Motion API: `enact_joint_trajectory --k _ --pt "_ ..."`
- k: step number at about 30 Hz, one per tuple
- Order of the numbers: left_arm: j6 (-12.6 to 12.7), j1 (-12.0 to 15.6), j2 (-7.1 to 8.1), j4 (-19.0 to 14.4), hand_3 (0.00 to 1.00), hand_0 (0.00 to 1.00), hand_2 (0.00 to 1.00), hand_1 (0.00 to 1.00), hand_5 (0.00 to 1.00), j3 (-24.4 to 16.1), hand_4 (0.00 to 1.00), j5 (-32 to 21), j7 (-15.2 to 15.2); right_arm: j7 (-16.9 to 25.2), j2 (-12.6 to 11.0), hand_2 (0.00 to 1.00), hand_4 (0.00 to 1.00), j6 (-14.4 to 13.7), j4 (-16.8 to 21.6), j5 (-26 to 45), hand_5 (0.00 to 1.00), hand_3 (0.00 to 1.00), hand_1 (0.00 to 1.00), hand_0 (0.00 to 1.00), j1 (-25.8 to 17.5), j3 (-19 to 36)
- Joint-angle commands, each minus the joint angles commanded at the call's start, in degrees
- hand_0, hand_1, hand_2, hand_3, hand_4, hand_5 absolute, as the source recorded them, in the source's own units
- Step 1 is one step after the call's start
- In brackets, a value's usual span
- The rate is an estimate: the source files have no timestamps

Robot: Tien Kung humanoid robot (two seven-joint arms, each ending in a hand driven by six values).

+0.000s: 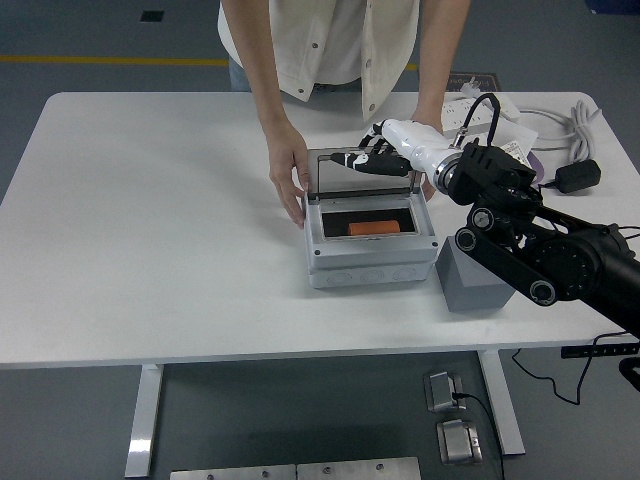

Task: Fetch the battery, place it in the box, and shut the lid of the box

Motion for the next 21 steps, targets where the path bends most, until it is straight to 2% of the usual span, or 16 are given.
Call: enact_joint_trajectory --k 4,5,10,11,16,17,21 --pt "0.05 0.01 0.07 0.00 0.532 0.445 0.541 0.590 0.002 0.11 0.320 -0.12 -0.05 -1.03 -0.21 0.578 0.949 1.02 0.82 0.00 0.998 0.665 0.538 0.533 -0.09 -0.19" --pt "0.07 0.00 0.08 0.00 0.532 0.444 0.540 0.590 0.002 0.05 0.318 -0.05 -0.05 -1.18 -0.22 0.515 0.948 1.12 0.87 0.07 0.998 0.647 0.477 0.414 -0.14 -0.25" --pt "0.12 -0.10 0.18 0.00 0.532 0.444 0.540 0.590 0.002 -0.09 0.318 0.14 -0.02 -1.95 -0.27 0.515 0.948 1.08 1.22 -0.56 0.998 0.647 0.477 0.414 -0.31 -0.33" --pt "0.11 -0.12 0.20 0.00 0.532 0.444 0.542 0.590 0.002 -0.04 0.321 0.12 -0.01 -2.17 -0.31 0.533 0.948 1.05 1.37 -0.72 0.998 0.648 0.435 0.204 -0.30 -0.32" --pt "0.09 -0.18 0.23 0.00 0.532 0.444 0.542 0.590 0.002 0.03 0.321 0.14 0.03 -3.29 -0.53 0.533 0.948 1.32 2.30 -2.01 0.998 0.648 0.435 0.204 -0.25 0.07" --pt "0.09 -0.19 0.24 0.00 0.532 0.443 0.541 0.590 0.002 0.03 0.322 0.14 0.04 -3.53 -0.61 0.501 0.939 1.52 2.61 -2.30 0.998 0.608 0.425 0.145 -0.24 0.20" --pt "0.10 -0.17 0.24 0.00 0.532 0.443 0.541 0.590 0.002 0.23 0.322 -0.11 -0.02 -4.36 -0.91 0.501 0.939 2.30 3.73 -3.07 0.998 0.608 0.425 0.145 -0.26 0.46"
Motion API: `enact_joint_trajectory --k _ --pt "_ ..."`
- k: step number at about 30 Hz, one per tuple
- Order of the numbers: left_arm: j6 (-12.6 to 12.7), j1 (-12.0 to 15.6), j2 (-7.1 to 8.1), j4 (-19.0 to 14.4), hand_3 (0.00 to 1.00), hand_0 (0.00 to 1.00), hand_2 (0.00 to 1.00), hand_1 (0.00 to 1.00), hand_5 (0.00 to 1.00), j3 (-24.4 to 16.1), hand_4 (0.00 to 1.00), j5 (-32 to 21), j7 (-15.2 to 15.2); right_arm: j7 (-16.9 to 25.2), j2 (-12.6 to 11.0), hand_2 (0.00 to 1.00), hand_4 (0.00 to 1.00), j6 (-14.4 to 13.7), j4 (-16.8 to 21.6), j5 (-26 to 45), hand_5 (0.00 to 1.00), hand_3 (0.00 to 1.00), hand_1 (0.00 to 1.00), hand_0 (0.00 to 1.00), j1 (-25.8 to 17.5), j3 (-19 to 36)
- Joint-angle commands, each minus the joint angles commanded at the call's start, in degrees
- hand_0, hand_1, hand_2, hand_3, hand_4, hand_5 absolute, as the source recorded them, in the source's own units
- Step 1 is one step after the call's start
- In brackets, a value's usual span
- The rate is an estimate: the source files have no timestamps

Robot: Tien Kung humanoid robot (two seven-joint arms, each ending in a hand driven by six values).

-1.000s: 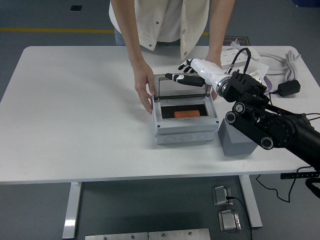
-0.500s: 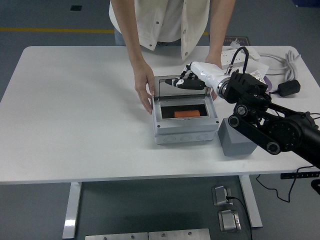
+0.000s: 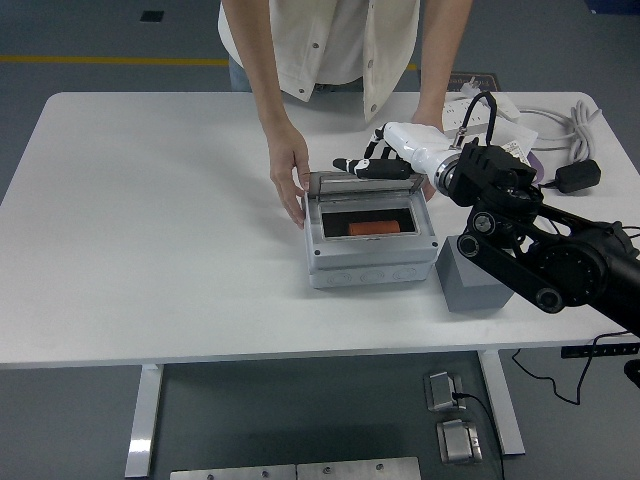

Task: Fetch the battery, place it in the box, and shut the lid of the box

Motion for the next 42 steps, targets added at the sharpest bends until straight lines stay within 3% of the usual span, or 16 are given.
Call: enact_joint_trajectory --k 1,2,13,14,34,42 --pt "0.00 0.01 -0.01 0.00 0.532 0.443 0.541 0.590 0.002 0.00 0.322 -0.03 -0.01 -0.25 -0.08 0.501 0.939 0.31 0.31 -0.16 0.998 0.608 0.425 0.145 -0.05 0.03" --pt "-0.01 0.02 -0.03 0.00 0.532 0.444 0.543 0.590 0.002 0.01 0.323 -0.05 -0.01 -0.48 -0.16 0.466 0.937 0.63 0.62 -0.31 0.998 0.497 0.405 0.121 -0.12 0.04" --pt "-0.11 0.01 -0.08 0.00 0.532 0.443 0.543 0.590 0.002 0.15 0.325 -0.33 0.01 -2.21 -0.32 0.460 0.934 4.00 2.48 -0.56 0.998 0.497 0.397 0.099 -1.30 -0.41" --pt "-0.12 0.03 -0.12 0.00 0.532 0.443 0.545 0.592 0.002 0.01 0.326 -0.19 0.06 -2.35 -0.33 0.426 0.932 4.22 2.77 -0.72 0.998 0.469 0.388 0.095 -1.55 -0.47" --pt "-0.11 0.02 -0.27 0.00 0.531 0.442 0.545 0.590 0.002 -1.20 0.325 1.06 0.36 -4.01 -0.32 0.387 0.929 7.26 5.02 -1.29 0.998 0.425 0.355 0.095 -2.62 -0.49" --pt "-0.12 -0.05 -0.34 0.00 0.531 0.442 0.545 0.591 0.002 -1.70 0.327 1.60 0.49 -3.66 -0.50 0.378 0.929 6.85 5.13 -1.39 0.998 0.420 0.345 0.091 -2.74 0.49"
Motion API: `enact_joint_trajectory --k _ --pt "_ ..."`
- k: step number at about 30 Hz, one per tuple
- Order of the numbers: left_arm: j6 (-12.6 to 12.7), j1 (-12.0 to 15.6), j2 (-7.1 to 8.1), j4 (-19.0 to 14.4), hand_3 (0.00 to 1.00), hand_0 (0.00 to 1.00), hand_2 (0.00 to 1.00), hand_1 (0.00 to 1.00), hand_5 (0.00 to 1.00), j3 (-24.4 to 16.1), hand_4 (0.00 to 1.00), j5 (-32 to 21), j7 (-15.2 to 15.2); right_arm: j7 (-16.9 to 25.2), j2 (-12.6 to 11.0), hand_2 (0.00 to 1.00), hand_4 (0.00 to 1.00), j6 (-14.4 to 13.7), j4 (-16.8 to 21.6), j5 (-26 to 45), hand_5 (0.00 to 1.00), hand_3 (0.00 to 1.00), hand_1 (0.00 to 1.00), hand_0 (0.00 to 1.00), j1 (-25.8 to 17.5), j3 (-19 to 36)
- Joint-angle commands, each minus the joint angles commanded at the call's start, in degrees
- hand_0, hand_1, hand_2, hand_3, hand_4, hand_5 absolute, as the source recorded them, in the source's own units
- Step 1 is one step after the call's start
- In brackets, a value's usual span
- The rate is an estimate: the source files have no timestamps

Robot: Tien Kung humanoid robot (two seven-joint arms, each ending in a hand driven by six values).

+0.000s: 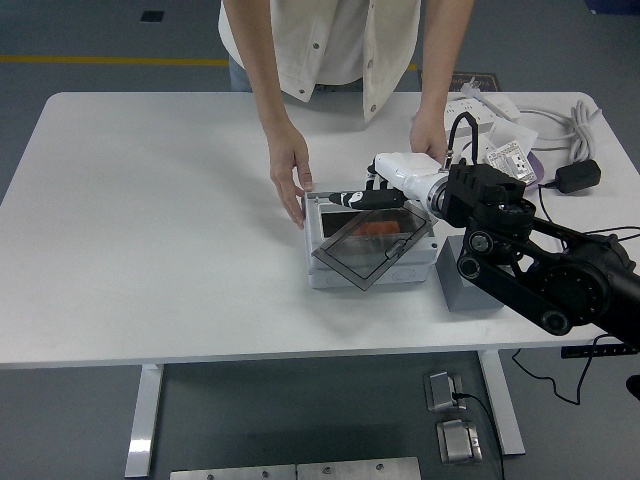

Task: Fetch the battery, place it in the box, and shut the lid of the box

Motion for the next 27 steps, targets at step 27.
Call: enact_joint_trajectory --k 27 --pt "-0.19 0.87 -0.54 0.00 0.532 0.442 0.545 0.590 0.002 -2.79 0.325 2.41 0.88 11.36 -4.81 0.459 0.924 -10.59 2.65 5.44 0.998 0.474 0.405 0.247 -10.86 29.47"
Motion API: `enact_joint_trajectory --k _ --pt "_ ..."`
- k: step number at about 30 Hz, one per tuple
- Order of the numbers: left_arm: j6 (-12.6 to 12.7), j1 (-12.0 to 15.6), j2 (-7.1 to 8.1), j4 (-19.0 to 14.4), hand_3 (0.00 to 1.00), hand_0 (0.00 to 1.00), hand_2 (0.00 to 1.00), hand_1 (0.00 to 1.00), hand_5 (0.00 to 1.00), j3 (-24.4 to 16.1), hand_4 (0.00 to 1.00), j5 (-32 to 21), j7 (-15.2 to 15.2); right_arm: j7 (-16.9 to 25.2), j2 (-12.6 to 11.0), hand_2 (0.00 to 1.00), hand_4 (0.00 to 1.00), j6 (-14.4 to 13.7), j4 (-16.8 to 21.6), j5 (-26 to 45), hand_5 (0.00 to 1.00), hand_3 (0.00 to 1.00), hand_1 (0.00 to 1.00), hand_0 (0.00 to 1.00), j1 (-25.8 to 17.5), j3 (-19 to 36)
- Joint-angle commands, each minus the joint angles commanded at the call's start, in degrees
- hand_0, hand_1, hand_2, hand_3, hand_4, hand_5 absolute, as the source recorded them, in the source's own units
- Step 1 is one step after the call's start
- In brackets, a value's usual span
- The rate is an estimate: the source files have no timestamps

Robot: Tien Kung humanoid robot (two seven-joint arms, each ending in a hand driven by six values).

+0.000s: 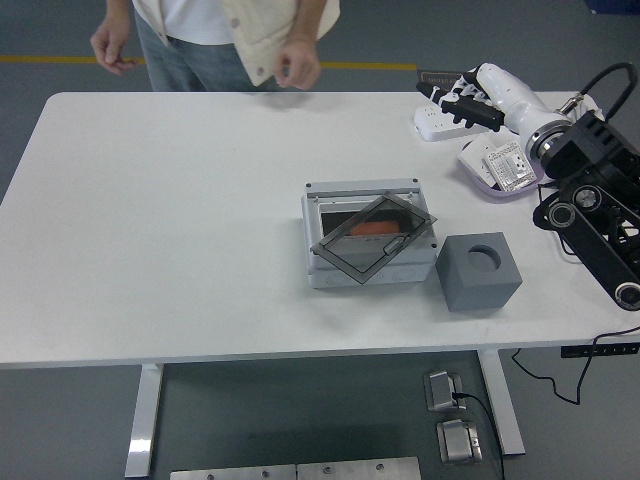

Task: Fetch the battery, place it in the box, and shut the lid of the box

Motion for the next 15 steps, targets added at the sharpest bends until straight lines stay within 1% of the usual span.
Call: enact_joint_trajectory --k 1,4,5,6,10,11,15 --pt "-0.03 0.05 -0.01 0.00 0.532 0.442 0.545 0.590 0.002 -0.07 0.325 0.02 0.02 1.94 0.16 0.459 0.924 -1.47 -0.33 1.91 0.998 0.474 0.405 0.247 -0.72 2.05" --pt "-0.06 0.13 0.01 0.00 0.532 0.442 0.545 0.590 0.002 -0.27 0.325 0.17 0.09 6.08 0.57 0.459 0.924 -3.92 -1.21 6.24 0.998 0.474 0.405 0.247 -2.03 6.22" --pt "-0.07 0.14 0.03 0.00 0.532 0.442 0.544 0.589 0.002 -0.30 0.326 0.17 0.09 7.39 0.71 0.488 0.867 -4.41 -1.64 7.73 0.867 0.474 0.429 0.290 -2.44 7.42" --pt "-0.07 0.14 0.04 0.00 0.532 0.442 0.544 0.589 0.002 -0.34 0.326 0.19 0.10 8.68 0.85 0.488 0.867 -4.79 -2.05 9.24 0.867 0.474 0.429 0.290 -2.80 8.56" --pt "-0.11 0.16 0.09 0.00 0.532 0.442 0.544 0.589 0.002 -0.36 0.326 0.17 0.11 13.94 1.62 0.488 0.867 -5.61 -3.98 15.59 0.867 0.474 0.429 0.290 -4.21 12.62" --pt "-0.11 0.15 0.09 0.00 0.533 0.443 0.544 0.590 0.002 -0.35 0.329 0.14 0.09 15.30 1.82 0.503 0.827 -5.68 -4.49 17.29 0.805 0.475 0.455 0.317 -4.57 13.26" --pt "-0.24 0.05 0.06 0.00 0.533 0.443 0.544 0.590 0.002 -0.18 0.329 -0.14 0.02 20.16 2.50 0.503 0.827 -5.29 -6.57 23.77 0.805 0.475 0.455 0.317 -6.05 14.56"
